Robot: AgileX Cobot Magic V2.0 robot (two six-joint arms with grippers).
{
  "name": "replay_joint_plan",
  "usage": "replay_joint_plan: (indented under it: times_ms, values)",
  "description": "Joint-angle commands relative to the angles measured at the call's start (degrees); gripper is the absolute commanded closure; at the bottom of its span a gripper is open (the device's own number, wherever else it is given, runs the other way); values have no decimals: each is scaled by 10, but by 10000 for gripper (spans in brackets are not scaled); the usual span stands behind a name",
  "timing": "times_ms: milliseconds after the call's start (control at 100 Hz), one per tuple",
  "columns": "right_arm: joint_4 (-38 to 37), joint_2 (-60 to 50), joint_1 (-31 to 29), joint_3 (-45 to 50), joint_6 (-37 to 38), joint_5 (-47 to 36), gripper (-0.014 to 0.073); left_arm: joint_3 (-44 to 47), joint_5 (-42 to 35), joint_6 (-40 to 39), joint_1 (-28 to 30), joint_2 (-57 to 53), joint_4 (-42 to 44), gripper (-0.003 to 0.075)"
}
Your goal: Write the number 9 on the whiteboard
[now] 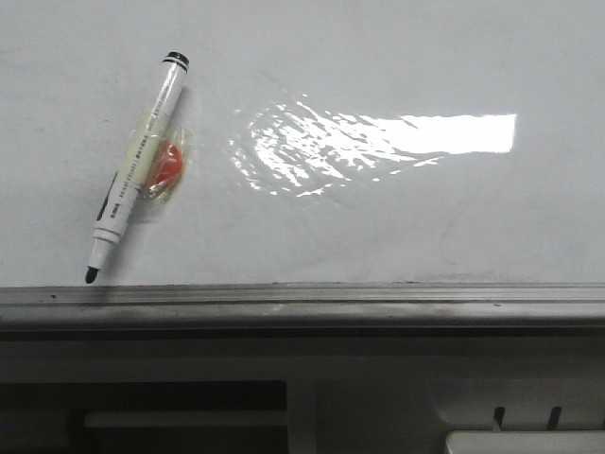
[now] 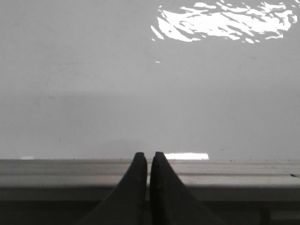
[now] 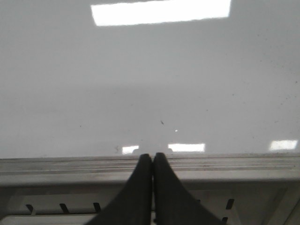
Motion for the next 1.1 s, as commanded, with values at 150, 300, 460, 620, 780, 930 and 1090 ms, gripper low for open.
replay_joint_plan:
  times_ms: [150, 300, 460, 620, 780, 930, 1090]
  values:
    - [-12, -8, -3, 15, -4, -162, 664, 24, -149, -5, 2, -16, -15, 741]
    - [-12, -8, -3, 15, -4, -297, 664, 24, -178, -5, 2, -16, -43, 741]
    - [-12, -8, -3, 15, -4, -413, 664, 24, -190, -5, 2, -16, -43, 741]
    - [-12, -8, -3, 15, -4, -484, 664, 24, -239, -5, 2, -16, -43, 741]
    - [-12, -8, -3, 15, -4, -480, 664, 24, -290, -5, 2, -16, -43, 741]
    - [-12, -8, -3, 15, -4, -479, 664, 24, -253, -24, 2, -16, -44, 741]
    - [-12, -8, -3, 15, -4, -450, 664, 21, -257, -24, 2, -16, -98, 741]
